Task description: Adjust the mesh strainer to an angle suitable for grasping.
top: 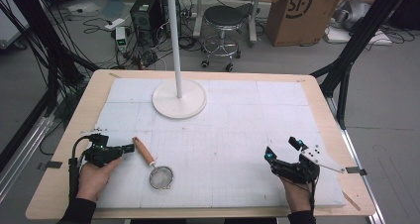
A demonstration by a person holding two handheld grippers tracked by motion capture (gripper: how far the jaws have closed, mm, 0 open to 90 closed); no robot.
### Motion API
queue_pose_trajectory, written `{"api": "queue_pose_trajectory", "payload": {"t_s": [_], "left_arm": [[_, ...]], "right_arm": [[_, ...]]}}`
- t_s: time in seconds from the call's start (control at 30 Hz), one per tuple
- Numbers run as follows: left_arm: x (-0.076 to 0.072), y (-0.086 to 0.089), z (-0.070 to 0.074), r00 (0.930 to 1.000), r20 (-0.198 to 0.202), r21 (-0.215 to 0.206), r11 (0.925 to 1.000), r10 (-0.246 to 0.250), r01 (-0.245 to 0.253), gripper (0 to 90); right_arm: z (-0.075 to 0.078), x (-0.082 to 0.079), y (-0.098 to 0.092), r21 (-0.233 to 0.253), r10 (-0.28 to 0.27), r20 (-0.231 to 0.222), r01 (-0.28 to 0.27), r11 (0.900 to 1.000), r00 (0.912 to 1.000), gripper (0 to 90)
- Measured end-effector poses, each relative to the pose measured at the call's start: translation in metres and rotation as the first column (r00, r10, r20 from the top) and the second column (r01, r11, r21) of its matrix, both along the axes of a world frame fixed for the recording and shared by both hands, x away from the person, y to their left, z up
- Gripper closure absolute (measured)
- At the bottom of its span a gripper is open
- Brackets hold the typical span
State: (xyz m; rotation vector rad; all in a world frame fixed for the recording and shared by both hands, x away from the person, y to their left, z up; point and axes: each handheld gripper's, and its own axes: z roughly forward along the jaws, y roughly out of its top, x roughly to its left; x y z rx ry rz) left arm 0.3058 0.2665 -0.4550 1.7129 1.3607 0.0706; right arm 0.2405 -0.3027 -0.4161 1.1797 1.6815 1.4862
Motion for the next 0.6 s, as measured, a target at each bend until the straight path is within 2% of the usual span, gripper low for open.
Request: {"api": "queue_pose_trajectory", "payload": {"t_s": [0.1, 0.17, 0.27, 0.37, 0.53, 0.6], "left_arm": [[0.005, -0.005, -0.002, 1.0000, -0.005, 0.002, 1.0000, -0.006, 0.006, 90.0], [0.008, -0.008, -0.003, 0.9999, -0.008, -0.021, 0.9997, -0.013, 0.013, 90.0], [0.015, -0.019, -0.002, 0.9992, -0.007, -0.002, 0.9992, -0.040, 0.040, 90.0], [0.023, -0.035, -0.002, 0.9970, -0.015, 0.020, 0.9968, -0.077, 0.077, 90.0], [0.033, -0.065, -0.003, 0.9914, -0.020, 0.023, 0.9913, -0.129, 0.130, 90.0], [0.036, -0.073, -0.003, 0.9890, -0.025, 0.006, 0.9893, -0.146, 0.146, 90.0]], "right_arm": [[0.001, -0.003, -0.003, -0.001, -0.009, 0.001, 0.009, 1.000, 1.0000, 5.5], [0.001, -0.006, -0.005, 0.003, -0.017, 0.001, 0.017, 1.000, 0.9999, 5.5], [0.001, -0.010, -0.009, 0.005, -0.030, -0.002, 0.030, 1.000, 0.9996, 5.5], [0.001, -0.013, -0.011, 0.002, -0.038, -0.001, 0.038, 0.999, 0.9993, 5.5], [0.002, -0.018, -0.018, 0.007, -0.060, -0.001, 0.060, 0.998, 0.9982, 5.5], [0.001, -0.020, -0.020, 0.007, -0.064, 0.001, 0.064, 0.998, 0.9980, 5.5]]}}
